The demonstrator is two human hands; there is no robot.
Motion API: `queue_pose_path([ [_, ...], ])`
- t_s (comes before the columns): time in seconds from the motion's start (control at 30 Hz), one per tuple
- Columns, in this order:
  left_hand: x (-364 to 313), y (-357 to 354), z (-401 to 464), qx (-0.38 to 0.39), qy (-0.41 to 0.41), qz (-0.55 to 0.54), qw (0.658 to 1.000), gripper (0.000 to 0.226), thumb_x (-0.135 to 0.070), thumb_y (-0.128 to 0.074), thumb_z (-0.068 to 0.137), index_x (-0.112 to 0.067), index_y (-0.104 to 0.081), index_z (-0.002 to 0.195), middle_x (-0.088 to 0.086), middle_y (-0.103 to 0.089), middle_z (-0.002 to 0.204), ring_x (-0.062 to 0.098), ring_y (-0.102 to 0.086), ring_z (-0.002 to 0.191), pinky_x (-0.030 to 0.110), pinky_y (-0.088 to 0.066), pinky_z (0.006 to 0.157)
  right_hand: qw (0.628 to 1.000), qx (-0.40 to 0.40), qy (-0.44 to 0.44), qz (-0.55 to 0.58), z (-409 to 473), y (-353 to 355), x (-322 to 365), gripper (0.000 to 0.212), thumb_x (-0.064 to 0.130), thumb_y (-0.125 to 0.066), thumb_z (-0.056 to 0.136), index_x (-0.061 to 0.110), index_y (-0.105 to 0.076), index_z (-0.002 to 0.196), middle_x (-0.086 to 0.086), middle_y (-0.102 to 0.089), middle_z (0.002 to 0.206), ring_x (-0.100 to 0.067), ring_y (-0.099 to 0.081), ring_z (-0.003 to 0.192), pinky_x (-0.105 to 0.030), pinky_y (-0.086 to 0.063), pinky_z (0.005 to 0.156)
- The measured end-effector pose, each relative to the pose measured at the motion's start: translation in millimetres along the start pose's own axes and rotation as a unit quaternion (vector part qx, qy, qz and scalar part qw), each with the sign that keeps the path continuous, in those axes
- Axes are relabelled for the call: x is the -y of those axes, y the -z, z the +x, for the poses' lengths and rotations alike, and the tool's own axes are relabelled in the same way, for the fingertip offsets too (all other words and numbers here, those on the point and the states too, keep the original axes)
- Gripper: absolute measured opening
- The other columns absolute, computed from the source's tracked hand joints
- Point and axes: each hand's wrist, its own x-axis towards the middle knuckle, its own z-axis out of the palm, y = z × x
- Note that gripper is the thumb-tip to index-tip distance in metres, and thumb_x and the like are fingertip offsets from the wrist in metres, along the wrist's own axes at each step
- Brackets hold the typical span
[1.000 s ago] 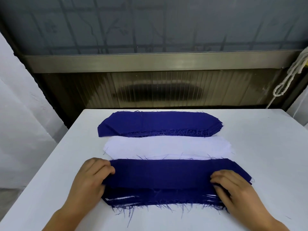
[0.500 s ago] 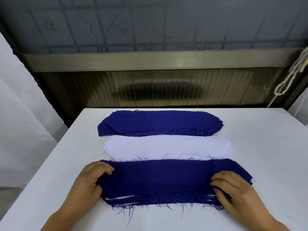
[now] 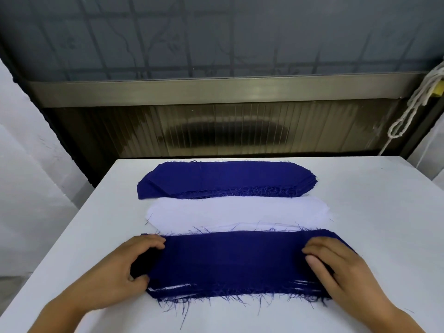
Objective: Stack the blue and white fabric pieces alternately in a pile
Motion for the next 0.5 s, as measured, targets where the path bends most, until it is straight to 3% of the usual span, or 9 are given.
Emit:
queue_pose_path([
  [0.07, -9, 14, 4, 0.028, -0.020, -0.019, 0.999, 0.062, -0.043, -0.069, 0.071, -0.051, -0.047, 0.128, -0.028, -0.042, 0.139, -0.004, -0.037, 0.132, 0.016, -0.040, 0.101, 1.000, 0.003, -0.014, -0.012, 10, -1, 1, 0.029, 0.027, -0.047, 0.095, 0.015, -0.073, 0.097, 0.011, -0.063, 0.102, -0.001, -0.056, 0.097, -0.009, -0.039, 0.090],
  [0.17, -29, 12, 20, -0.050, -0.033, -0.035, 0.998, 0.039, -0.057, -0.064, 0.080, -0.046, -0.058, 0.117, -0.024, -0.054, 0.126, -0.003, -0.047, 0.121, 0.004, -0.033, 0.093, 0.997, 0.036, -0.057, -0.023, 22, -9, 0, 0.017, 0.006, -0.060, 0.091, 0.016, -0.071, 0.100, 0.013, -0.062, 0.101, -0.002, -0.054, 0.091, -0.002, -0.035, 0.085],
  [0.27, -49, -16, 43, -0.117, -0.050, 0.042, 0.991, 0.006, -0.044, -0.061, 0.090, -0.040, -0.061, 0.095, -0.022, -0.059, 0.103, 0.002, -0.054, 0.103, 0.014, -0.041, 0.084, 0.989, 0.078, -0.123, -0.015, 27, -18, -3, 0.021, 0.008, -0.058, 0.093, 0.021, -0.068, 0.107, 0.016, -0.057, 0.102, -0.003, -0.056, 0.084, -0.011, -0.043, 0.074],
  [0.37, -48, -48, 52, -0.095, -0.038, 0.137, 0.985, 0.017, -0.047, -0.050, 0.093, -0.035, -0.059, 0.101, -0.026, -0.050, 0.098, -0.002, -0.048, 0.094, 0.020, -0.043, 0.079, 0.978, 0.109, -0.165, -0.073, 24, -22, -6, 0.022, 0.020, -0.051, 0.097, 0.024, -0.064, 0.114, 0.014, -0.056, 0.104, -0.009, -0.059, 0.081, -0.027, -0.050, 0.067],
  [0.5, -30, -57, 44, -0.111, -0.038, 0.198, 0.973, 0.034, -0.053, -0.038, 0.094, -0.030, -0.059, 0.110, -0.023, -0.044, 0.104, 0.002, -0.044, 0.093, 0.022, -0.042, 0.085, 0.960, 0.117, -0.198, -0.163, 17, -19, -12, 0.021, 0.025, -0.054, 0.095, 0.025, -0.063, 0.113, 0.008, -0.057, 0.098, -0.016, -0.061, 0.071, -0.029, -0.045, 0.052],
])
